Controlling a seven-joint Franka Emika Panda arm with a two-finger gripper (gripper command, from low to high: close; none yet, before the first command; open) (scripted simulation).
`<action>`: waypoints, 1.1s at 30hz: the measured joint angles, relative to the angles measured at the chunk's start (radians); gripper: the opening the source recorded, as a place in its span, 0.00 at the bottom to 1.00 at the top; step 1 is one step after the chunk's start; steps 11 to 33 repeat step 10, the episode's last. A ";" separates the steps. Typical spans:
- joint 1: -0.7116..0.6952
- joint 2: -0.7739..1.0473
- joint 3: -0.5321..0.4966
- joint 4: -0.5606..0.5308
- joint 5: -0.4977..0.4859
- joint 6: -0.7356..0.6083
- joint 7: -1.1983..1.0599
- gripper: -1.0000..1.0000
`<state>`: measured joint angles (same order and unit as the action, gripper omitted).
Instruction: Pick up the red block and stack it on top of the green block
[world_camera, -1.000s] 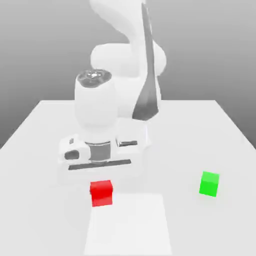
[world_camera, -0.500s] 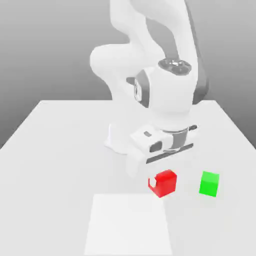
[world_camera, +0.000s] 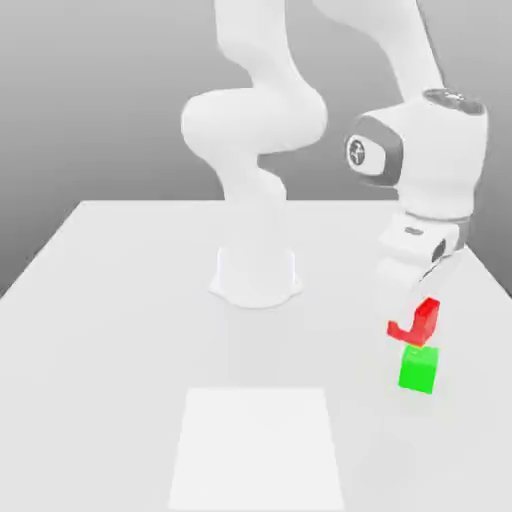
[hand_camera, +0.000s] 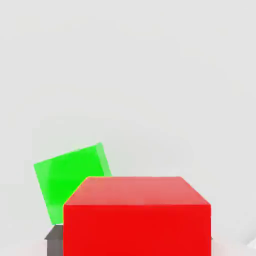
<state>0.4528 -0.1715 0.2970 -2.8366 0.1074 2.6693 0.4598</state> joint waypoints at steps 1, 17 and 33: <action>0.006 0.015 0.008 -0.001 -0.003 0.016 0.004 0.00; -0.001 0.242 -0.020 0.007 -0.193 0.227 0.139 1.00; -0.001 0.242 -0.020 0.007 -0.193 0.227 0.139 1.00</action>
